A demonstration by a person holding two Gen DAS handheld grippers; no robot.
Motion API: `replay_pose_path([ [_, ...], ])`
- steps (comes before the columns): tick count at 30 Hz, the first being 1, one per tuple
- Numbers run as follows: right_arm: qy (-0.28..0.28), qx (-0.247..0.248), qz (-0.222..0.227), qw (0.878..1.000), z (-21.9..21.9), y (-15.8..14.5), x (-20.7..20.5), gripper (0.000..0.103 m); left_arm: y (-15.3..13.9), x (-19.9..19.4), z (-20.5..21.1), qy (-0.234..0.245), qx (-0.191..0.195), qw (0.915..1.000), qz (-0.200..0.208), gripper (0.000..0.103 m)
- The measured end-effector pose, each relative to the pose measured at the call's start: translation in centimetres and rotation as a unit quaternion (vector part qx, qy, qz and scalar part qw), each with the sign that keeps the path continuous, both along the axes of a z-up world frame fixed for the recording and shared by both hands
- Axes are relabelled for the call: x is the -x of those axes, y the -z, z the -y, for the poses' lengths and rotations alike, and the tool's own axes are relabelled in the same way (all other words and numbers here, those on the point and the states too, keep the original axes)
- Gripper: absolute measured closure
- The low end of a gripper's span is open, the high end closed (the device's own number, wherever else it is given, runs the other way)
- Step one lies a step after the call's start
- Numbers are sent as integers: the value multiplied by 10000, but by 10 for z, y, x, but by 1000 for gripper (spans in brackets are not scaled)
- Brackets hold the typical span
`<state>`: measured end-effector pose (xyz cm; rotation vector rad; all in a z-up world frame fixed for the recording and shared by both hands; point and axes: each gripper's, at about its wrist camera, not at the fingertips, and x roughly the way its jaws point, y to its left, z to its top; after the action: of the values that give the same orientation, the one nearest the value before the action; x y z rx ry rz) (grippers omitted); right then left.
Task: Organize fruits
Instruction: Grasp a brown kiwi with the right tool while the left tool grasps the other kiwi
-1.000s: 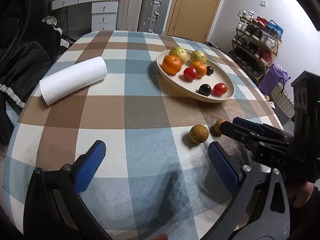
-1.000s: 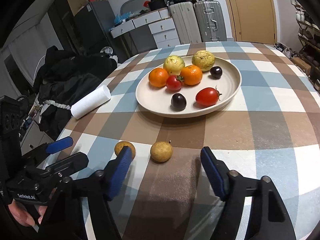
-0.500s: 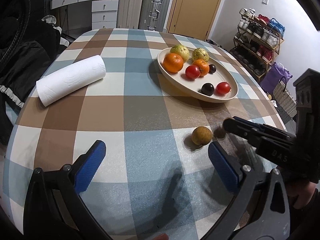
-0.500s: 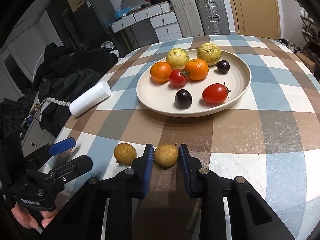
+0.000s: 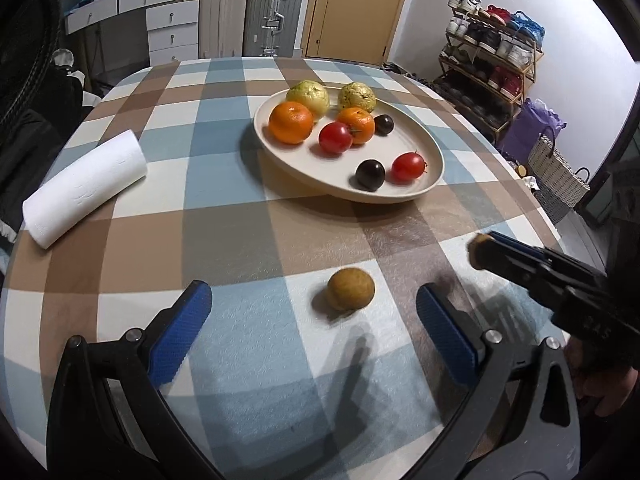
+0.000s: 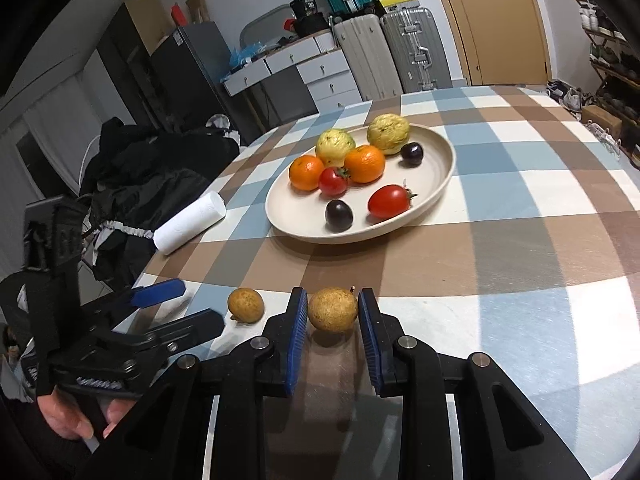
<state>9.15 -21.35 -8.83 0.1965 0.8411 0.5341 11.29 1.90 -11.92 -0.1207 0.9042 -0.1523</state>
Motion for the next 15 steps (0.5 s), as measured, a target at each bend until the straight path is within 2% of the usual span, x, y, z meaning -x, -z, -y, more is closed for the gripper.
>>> replay_pose_path([
  [4,23,11,105,9999,11,-4,7,76,2,-8,2,118,168,9998,-57,9],
  [8,122,54,108,9999,20,-6,10,76,8,-15,0,131,325,9991,-250,35],
  [10,154,58,117,9998,24,-6,11,76,10,-16,-3,130,482,9983,-303,38],
  [12,193,64,114,9997,27,-6,12,76,12,-17,-4,186,581,9975,-353,67],
  [14,206,52,91,9997,28,-5,12,76,14,-17,-4,251,668,9966,-402,78],
  [15,201,44,88,9997,28,-5,12,76,14,-16,-7,267,822,9955,-393,78],
])
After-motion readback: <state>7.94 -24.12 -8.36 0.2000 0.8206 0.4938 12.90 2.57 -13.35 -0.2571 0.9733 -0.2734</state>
